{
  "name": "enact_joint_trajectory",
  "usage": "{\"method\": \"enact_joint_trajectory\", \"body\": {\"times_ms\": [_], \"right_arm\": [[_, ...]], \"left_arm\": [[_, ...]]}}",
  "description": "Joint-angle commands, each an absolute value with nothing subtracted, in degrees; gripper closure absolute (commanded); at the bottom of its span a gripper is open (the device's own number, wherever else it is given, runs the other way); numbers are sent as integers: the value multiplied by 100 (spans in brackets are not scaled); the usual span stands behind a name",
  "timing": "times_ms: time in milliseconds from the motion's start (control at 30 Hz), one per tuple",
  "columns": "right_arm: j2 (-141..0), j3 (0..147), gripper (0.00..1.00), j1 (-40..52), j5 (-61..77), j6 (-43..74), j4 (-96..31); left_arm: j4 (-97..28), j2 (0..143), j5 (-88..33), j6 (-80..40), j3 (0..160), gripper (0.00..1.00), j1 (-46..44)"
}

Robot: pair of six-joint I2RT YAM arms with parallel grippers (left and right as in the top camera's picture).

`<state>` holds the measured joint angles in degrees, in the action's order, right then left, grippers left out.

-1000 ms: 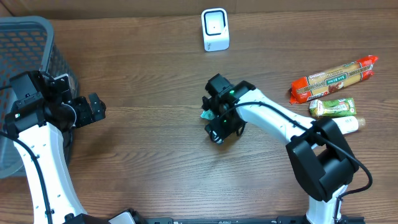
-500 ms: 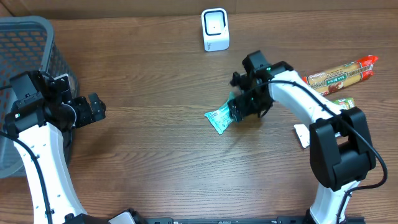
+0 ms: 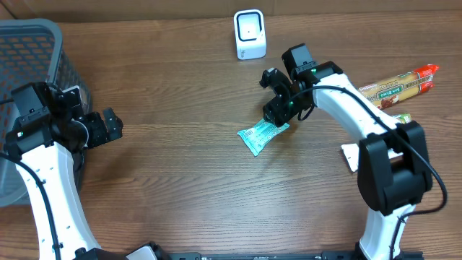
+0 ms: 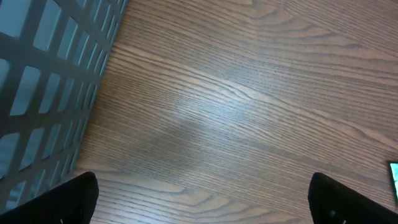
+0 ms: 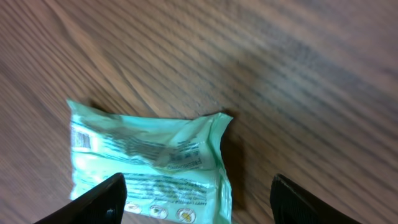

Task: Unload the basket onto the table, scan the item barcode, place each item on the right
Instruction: 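Grasp the teal packet edge with the right gripper and lift slightly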

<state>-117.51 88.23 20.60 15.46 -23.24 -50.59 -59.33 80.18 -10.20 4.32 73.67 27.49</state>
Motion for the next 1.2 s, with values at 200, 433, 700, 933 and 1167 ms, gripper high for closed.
{"method": "enact_joint_trajectory", "body": {"times_ms": [200,433,700,933,1167], "right_arm": [[-11963,8921,24,1850,2075,-2674,-5043],[-11972,8912,24,1649,2333,-2711,-5033],[-11972,8698,21,1459,2799,-2755,-4862],[-11972,8510,21,1461,2827,-2797,-4633],[-11974,8506,22,1461,3011,-2886,-4547]], "left_arm": [[-5933,8051,-989,320,7426,0,2735],[-5933,8051,-989,318,7426,0,2735],[-5931,8051,-989,318,7426,1,2735],[-5933,8051,-989,320,7426,0,2735],[-5931,8051,-989,320,7426,0,2735]]}}
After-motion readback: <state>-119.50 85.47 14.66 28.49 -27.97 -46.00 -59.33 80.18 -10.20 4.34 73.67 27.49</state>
